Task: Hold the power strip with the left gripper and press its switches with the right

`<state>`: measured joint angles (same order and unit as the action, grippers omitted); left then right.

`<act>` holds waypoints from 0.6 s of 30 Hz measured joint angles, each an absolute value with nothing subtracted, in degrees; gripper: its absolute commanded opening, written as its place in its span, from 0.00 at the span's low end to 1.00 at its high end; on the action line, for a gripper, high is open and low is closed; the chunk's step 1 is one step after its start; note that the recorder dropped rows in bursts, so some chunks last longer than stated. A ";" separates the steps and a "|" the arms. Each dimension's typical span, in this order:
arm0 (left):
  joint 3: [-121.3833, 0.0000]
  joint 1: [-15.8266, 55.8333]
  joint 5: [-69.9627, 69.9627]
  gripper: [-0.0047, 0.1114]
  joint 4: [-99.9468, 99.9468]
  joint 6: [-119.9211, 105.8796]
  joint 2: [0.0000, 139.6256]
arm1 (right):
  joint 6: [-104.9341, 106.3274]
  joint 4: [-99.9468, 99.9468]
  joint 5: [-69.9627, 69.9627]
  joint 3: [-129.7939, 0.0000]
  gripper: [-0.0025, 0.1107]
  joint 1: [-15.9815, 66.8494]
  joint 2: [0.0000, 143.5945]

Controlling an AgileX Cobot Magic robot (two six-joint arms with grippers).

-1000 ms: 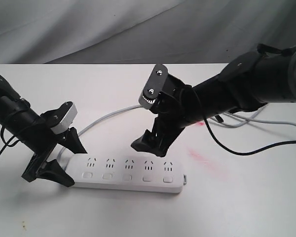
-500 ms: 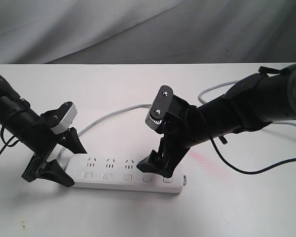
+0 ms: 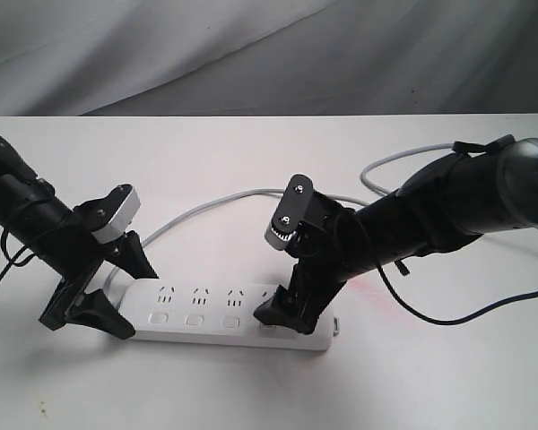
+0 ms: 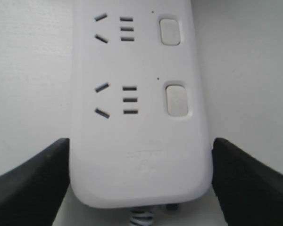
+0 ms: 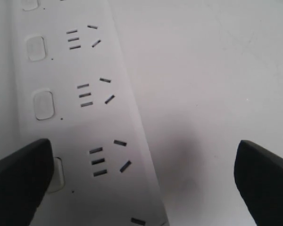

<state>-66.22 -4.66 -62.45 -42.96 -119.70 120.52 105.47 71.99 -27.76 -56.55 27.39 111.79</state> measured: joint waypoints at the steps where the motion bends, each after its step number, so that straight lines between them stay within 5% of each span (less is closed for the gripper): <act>1: -66.22 -4.66 -62.45 0.51 -42.96 -119.70 120.52 | 105.47 72.09 -27.63 -56.55 0.86 27.39 111.79; 18: -66.22 -4.66 -62.45 0.51 -42.96 -119.70 120.52 | 105.23 73.93 -28.24 -56.89 0.86 27.39 113.75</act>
<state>-66.22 -4.66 -62.45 -42.96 -119.70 120.52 105.23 73.93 -28.24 -56.89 27.39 113.75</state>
